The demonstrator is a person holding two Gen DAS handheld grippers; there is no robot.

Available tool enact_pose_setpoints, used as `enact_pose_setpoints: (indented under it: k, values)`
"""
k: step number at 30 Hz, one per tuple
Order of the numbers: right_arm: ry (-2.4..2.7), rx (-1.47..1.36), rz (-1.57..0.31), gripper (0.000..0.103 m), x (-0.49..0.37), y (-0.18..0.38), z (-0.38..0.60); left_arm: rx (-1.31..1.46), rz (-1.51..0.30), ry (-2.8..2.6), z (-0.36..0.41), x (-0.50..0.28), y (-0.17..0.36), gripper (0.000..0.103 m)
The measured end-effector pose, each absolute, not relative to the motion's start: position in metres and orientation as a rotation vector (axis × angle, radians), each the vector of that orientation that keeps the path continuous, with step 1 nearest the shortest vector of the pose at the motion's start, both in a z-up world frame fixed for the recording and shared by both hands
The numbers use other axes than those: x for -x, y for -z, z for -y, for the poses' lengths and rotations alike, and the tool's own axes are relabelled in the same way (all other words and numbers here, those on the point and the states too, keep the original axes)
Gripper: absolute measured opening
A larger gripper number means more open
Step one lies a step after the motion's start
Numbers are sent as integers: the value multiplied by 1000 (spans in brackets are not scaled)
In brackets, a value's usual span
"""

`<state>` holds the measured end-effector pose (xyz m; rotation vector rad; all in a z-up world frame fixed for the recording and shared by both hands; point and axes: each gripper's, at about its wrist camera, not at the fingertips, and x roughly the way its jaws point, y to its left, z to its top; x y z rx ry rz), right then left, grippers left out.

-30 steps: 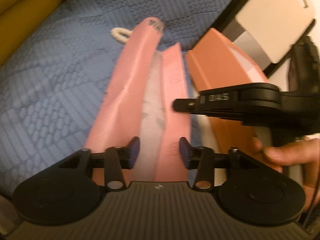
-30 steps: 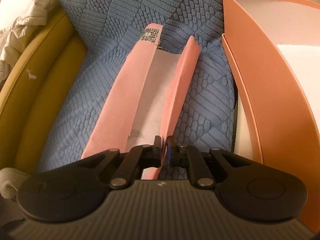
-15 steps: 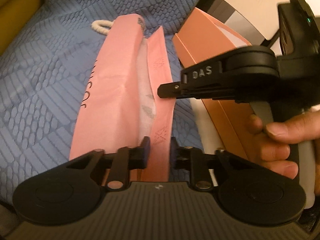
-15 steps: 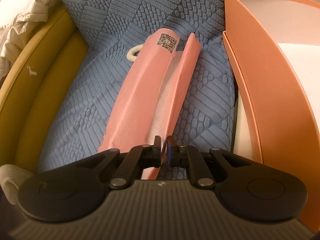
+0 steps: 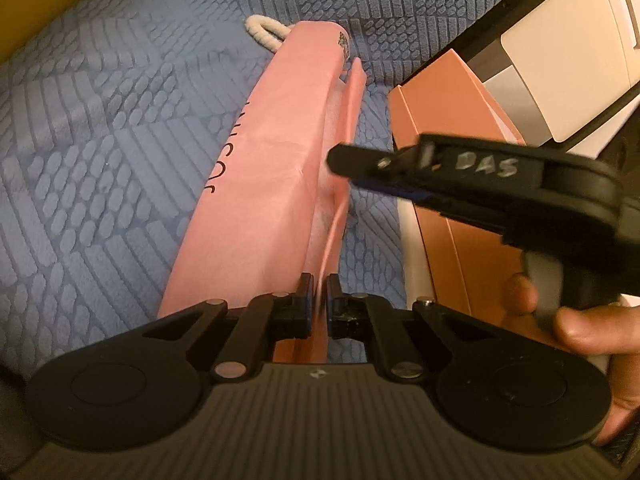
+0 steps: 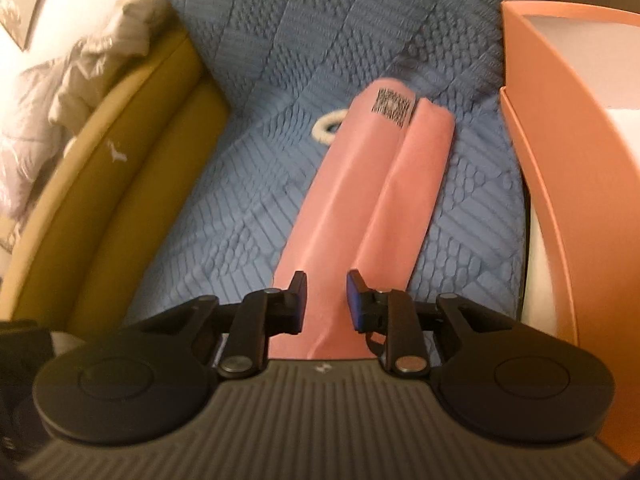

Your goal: Organize objects

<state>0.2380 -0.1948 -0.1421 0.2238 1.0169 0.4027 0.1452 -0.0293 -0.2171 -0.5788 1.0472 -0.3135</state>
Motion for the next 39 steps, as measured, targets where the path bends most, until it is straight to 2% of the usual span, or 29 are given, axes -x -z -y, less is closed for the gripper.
enact_pose_setpoints:
  k: [11, 13, 26, 39]
  values:
    - [-374, -236, -1071, 21, -245, 167, 191, 546, -1059, 229, 13, -123, 197, 9]
    - [-371, -210, -1064, 17, -245, 168, 188, 553, -1065, 212, 7, -114, 189, 10]
    - [-368, -241, -1073, 17, -247, 167, 190, 319, -1135, 130, 17, -47, 140, 11]
    - [-377, -223, -1071, 17, -246, 163, 188, 171, -1260, 88, 31, -45, 175, 11]
